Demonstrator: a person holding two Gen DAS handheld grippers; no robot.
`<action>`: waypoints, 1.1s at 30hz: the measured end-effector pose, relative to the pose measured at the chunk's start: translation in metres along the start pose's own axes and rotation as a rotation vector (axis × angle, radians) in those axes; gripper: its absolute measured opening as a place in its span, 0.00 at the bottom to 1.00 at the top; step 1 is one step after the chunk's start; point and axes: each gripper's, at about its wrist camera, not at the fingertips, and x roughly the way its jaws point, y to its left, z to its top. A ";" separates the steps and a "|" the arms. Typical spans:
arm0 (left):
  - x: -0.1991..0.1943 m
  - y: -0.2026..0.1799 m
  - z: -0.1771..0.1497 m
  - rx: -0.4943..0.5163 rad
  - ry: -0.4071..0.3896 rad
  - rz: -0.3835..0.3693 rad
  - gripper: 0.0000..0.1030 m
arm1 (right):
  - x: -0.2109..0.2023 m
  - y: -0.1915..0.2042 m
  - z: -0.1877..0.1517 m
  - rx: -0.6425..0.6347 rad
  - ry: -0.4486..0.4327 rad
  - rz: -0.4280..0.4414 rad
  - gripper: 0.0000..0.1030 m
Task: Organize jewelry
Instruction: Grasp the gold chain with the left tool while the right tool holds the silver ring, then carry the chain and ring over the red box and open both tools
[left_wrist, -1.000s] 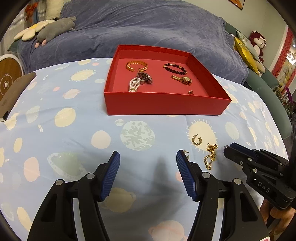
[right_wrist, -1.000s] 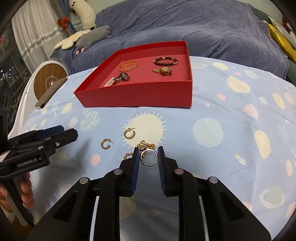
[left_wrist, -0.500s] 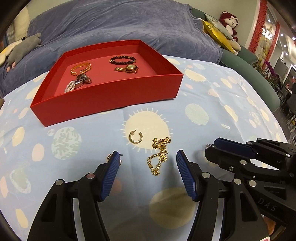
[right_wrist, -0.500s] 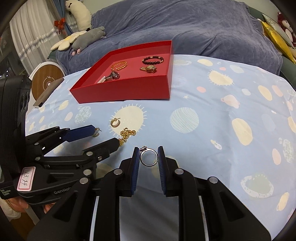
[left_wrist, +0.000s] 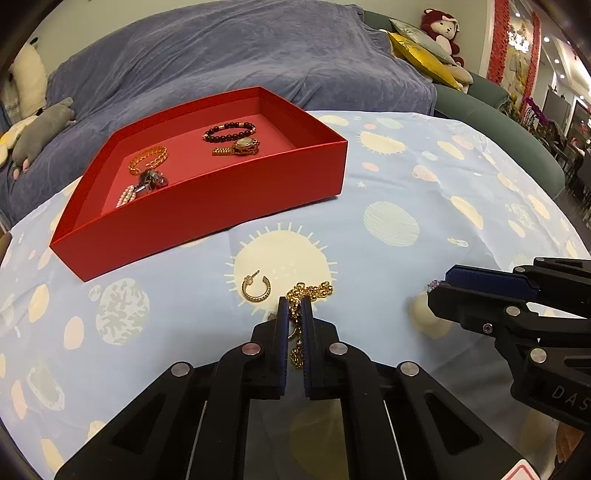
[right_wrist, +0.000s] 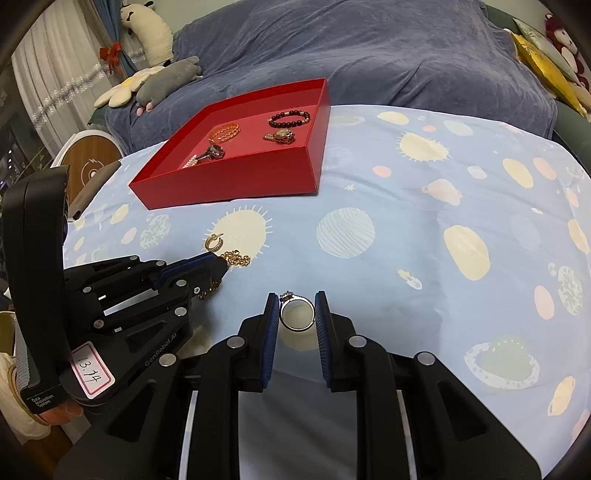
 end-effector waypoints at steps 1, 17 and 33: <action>0.000 0.001 0.000 -0.003 0.001 -0.003 0.03 | -0.001 0.001 0.001 -0.001 -0.002 0.002 0.19; -0.066 0.056 0.030 -0.171 -0.120 -0.070 0.02 | -0.024 0.021 0.046 0.015 -0.113 0.044 0.19; -0.077 0.120 0.117 -0.258 -0.232 -0.012 0.02 | 0.029 0.033 0.140 0.038 -0.112 0.075 0.19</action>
